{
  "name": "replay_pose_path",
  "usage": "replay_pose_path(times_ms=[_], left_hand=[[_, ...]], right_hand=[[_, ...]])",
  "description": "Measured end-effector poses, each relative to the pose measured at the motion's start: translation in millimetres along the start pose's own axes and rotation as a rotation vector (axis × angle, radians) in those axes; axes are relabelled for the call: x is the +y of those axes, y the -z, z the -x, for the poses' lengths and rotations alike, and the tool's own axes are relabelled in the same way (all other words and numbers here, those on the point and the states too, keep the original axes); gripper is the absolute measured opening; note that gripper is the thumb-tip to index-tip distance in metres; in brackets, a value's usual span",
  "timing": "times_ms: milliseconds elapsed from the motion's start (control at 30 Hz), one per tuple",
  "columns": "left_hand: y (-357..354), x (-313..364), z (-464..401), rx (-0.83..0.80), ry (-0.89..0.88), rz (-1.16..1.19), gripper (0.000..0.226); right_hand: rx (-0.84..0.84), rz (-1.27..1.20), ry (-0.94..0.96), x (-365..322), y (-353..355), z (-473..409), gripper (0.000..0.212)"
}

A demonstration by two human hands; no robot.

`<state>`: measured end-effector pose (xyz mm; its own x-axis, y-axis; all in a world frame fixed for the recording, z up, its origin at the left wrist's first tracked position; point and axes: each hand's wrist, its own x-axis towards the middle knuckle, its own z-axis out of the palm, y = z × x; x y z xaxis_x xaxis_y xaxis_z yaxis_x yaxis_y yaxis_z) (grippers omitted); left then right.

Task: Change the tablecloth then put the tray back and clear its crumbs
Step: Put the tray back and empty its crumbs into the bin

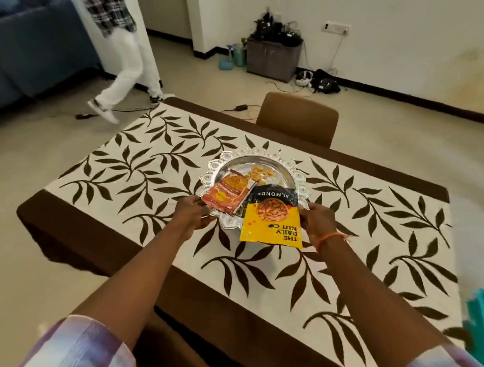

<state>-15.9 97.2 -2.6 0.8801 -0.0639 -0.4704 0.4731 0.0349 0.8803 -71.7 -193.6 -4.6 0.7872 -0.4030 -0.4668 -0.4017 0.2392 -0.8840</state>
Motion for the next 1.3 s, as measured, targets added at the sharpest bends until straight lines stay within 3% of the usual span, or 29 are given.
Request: replay_pose_path(times_ms=[367,500,600,700,833,900,1000,1100,1300], left_hand=[[-7,3,2,0.078,0.037,-0.063,0.028],[-8,4,5,0.081,0.034,-0.073,0.024],[-9,3,6,0.132,0.012,-0.135,0.023],[-15,-4,8,0.264,-0.054,-0.218,0.032],[-18,-15,25,0.473,-0.303,-0.626,0.057],[-14,-19,29,0.437,-0.563,-0.974,0.077],[-5,-24,17,0.229,-0.895,-1.465,0.088],[-9,-11,24,0.072,-0.921,-1.786,0.070],[-16,4,39,0.071,-0.968,-1.918,0.047]], right_hand=[[-0.036,-0.004,-0.057,0,5,5,0.021],[-0.155,0.129,-0.202,-8,4,30,0.055],[-0.279,0.233,-0.255,-16,2,50,0.044],[-0.259,0.323,-0.217,-15,0,56,0.018],[-0.180,0.361,-0.133,-23,10,55,0.005],[-0.159,0.348,-0.042,-36,22,57,0.010],[-0.083,0.306,0.058,-54,49,59,0.014],[-0.108,0.247,0.030,-61,86,59,0.018],[-0.111,0.141,-0.116,-22,139,47,0.026]])
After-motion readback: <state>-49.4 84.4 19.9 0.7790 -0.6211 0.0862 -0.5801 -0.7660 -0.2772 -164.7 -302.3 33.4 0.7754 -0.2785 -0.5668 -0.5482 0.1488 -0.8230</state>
